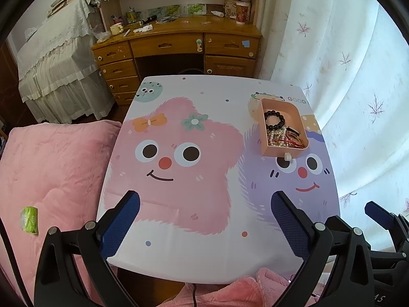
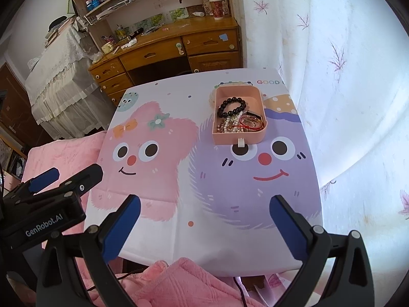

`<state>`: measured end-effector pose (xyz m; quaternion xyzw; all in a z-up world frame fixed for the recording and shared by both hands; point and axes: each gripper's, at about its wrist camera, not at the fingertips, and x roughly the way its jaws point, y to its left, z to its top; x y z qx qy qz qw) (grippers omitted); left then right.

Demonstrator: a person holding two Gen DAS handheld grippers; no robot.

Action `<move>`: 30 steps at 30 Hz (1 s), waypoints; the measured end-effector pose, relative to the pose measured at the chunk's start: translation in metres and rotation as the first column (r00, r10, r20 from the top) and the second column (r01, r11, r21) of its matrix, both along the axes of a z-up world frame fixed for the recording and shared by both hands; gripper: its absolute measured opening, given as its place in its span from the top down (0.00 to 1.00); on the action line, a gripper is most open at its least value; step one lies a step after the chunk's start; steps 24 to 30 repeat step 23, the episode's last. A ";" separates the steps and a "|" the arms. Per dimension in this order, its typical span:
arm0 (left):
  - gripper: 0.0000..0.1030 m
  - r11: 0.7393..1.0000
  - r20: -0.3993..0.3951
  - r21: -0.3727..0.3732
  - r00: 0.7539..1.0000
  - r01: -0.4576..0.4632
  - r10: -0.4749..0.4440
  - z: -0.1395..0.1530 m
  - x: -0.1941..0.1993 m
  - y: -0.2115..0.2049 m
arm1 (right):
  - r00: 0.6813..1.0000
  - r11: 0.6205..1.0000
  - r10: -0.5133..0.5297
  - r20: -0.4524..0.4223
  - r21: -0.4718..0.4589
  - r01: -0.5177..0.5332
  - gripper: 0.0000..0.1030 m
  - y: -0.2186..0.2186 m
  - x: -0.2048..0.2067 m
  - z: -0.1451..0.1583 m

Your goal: Organize jewelry

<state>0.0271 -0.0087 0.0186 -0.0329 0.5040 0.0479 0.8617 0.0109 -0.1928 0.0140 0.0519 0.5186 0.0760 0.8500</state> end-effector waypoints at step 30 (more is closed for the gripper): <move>0.01 0.999 0.015 0.033 0.999 0.036 -0.036 0.005 -0.010 -0.002 | 0.999 0.999 -0.043 -0.014 0.018 0.044 0.02 -0.008 -0.005 -0.002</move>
